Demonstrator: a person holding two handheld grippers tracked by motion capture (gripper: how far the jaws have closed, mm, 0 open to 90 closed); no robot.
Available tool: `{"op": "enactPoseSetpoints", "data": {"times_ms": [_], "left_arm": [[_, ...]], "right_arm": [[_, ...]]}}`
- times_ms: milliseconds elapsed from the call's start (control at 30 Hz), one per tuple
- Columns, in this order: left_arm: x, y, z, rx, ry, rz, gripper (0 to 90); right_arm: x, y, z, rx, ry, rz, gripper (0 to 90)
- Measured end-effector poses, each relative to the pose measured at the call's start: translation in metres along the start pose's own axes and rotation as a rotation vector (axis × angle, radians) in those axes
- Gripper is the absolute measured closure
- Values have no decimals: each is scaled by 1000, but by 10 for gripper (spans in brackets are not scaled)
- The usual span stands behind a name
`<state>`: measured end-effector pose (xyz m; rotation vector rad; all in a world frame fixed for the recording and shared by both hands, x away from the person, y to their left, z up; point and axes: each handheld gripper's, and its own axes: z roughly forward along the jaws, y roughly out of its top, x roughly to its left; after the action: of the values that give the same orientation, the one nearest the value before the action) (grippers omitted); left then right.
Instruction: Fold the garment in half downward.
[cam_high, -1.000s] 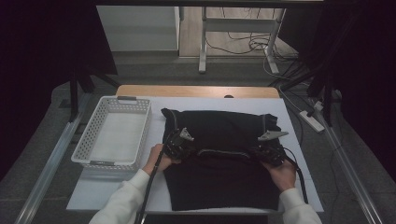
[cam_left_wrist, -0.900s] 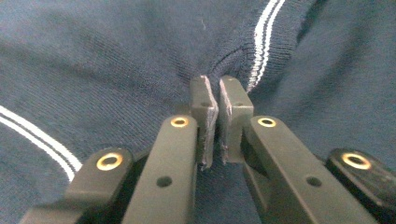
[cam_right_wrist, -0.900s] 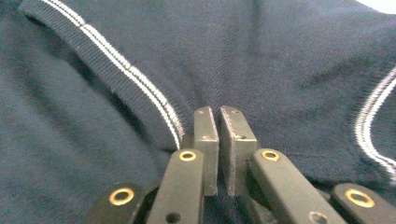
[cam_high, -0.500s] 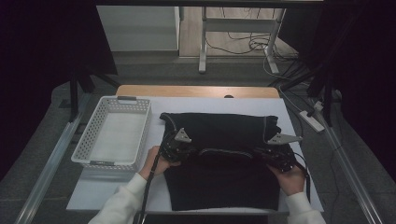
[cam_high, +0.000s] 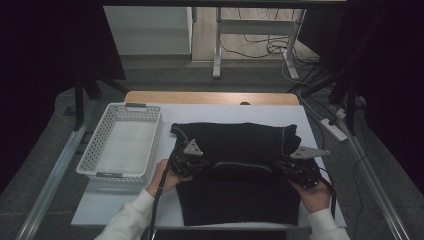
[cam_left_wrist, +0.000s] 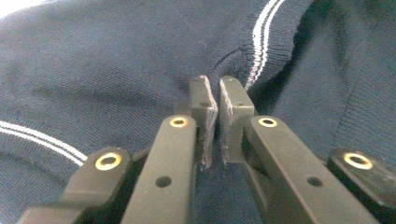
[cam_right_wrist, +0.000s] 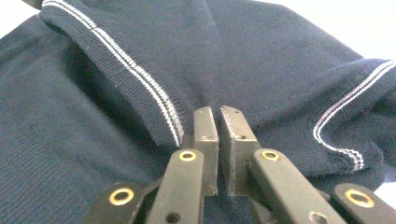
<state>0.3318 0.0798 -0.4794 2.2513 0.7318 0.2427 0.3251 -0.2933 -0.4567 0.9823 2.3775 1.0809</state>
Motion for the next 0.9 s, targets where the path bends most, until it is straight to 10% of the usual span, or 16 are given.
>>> {"op": "enactPoseSetpoints", "data": {"times_ms": [900], "left_arm": [[-13,-12,-4,16,-15,2,837]], "right_arm": [[15,-12,-4,38,41,-9,851]]}}
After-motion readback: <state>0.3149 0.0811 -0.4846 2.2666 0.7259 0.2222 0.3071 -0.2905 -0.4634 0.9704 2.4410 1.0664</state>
